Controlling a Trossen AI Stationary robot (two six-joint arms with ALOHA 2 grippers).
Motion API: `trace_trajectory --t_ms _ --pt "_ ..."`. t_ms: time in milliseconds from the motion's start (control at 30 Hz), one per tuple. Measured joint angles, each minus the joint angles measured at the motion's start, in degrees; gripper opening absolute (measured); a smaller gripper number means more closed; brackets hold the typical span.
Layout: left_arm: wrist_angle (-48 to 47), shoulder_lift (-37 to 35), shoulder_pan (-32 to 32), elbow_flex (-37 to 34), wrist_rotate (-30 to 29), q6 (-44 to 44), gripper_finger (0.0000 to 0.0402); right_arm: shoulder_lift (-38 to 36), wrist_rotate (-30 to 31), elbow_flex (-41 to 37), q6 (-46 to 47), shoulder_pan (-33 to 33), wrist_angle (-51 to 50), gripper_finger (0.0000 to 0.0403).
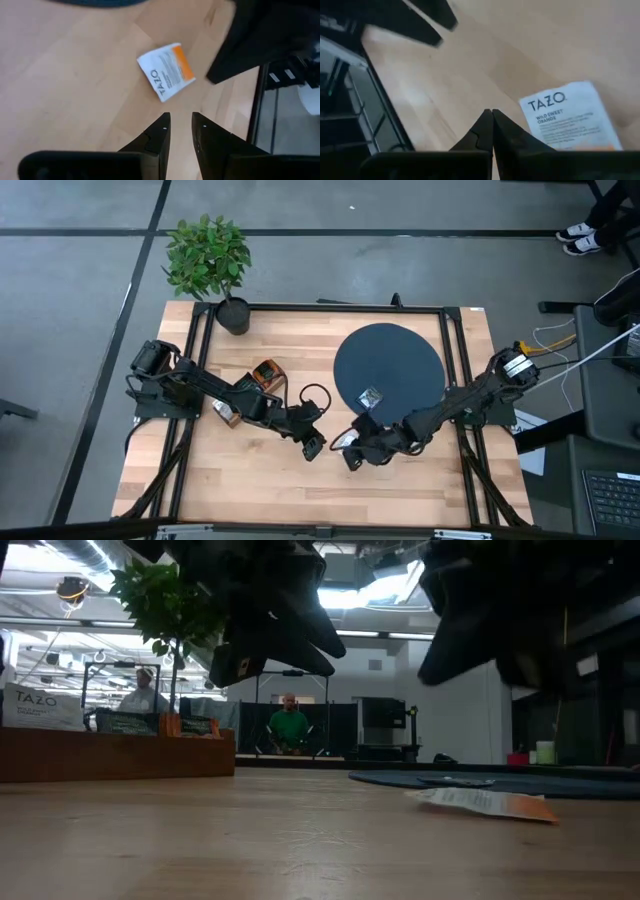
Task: Pick & Place Tea
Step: Put the white tea bag into the left section of the wooden organizer
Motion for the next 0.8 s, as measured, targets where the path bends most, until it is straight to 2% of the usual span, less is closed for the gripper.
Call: trace_trajectory --t_ms 167,267,433,567,800 --pt "0.00 0.00 0.67 0.00 -0.71 -0.58 0.0075 -1.05 -3.78 7.68 9.47 0.49 -26.63 0.0007" --pt "0.00 -0.01 1.21 0.00 -0.97 -0.14 0.0074 -1.20 -4.62 9.28 14.64 1.61 -36.29 0.0007" --pt "0.93 0.71 2.21 0.04 -0.87 -0.60 0.0074 -0.39 -6.91 7.06 19.57 2.34 -34.13 0.0007" --pt "4.46 3.71 2.23 0.07 0.47 0.01 0.0074 1.43 -7.78 5.45 19.77 2.24 -28.75 0.0008" --pt "5.56 8.41 2.26 0.10 0.49 -4.11 0.0075 3.18 -9.27 5.43 19.77 2.19 -27.46 0.0007"
